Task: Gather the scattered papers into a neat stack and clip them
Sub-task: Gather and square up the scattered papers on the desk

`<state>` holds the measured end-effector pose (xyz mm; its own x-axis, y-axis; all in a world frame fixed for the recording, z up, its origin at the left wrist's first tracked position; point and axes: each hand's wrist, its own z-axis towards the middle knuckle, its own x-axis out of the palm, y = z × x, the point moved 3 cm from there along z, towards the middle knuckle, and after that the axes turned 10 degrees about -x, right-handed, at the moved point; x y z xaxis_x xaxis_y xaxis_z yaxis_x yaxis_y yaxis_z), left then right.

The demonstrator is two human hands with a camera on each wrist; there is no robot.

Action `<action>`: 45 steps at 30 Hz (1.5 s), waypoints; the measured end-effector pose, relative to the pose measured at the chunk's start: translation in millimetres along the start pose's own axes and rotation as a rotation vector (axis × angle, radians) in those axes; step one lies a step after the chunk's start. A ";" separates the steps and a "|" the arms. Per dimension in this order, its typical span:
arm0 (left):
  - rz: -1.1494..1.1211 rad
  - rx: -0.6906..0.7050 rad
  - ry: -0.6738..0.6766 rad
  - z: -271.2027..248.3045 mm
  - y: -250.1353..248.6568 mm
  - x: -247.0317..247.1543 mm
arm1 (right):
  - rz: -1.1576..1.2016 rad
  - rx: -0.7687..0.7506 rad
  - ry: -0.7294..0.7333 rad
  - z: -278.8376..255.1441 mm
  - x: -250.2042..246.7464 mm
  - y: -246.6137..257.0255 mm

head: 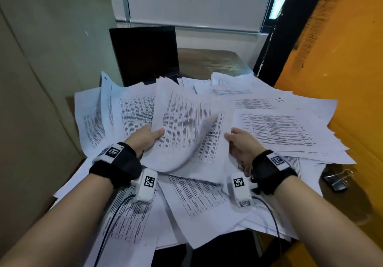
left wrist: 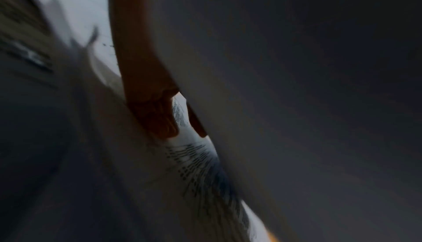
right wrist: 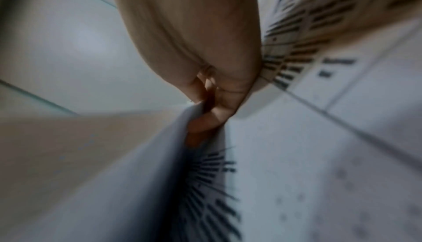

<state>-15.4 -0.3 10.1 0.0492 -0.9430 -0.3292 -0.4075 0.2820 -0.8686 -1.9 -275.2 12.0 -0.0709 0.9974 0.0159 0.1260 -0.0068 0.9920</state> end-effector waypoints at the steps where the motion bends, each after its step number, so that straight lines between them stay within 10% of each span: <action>1: 0.042 -0.003 0.040 -1.2 -0.4 2.3 | 0.015 0.010 -0.005 4.8 -3.3 -7.7; 7: -0.054 0.045 0.090 -2.2 5.3 0.3 | 0.206 0.025 0.011 10.8 -12.2 -16.6; 19: -0.226 -0.018 0.220 0.8 8.4 11.2 | -0.126 0.098 0.173 -2.7 4.6 -4.2; 29: -0.256 0.774 -0.513 -83.6 -90.5 -4.5 | -0.048 -0.599 0.148 -20.4 30.3 105.7; 34: -0.307 0.554 -0.332 -52.0 -78.2 -4.5 | -0.127 -0.527 0.247 -22.5 34.2 85.2; 39: -0.010 0.132 0.136 -33.4 -41.6 6.6 | -0.110 -0.254 0.278 -3.2 37.0 37.3; 45: -0.287 0.295 -0.159 -20.4 -54.7 -1.0 | 0.134 -0.216 0.175 18.4 42.1 47.4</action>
<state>-11.8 -18.3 65.5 0.2713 -0.9581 -0.0921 -0.0802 0.0729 -0.9941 19.2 -232.2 57.4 -0.2400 0.9589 0.1512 -0.0662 -0.1716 0.9829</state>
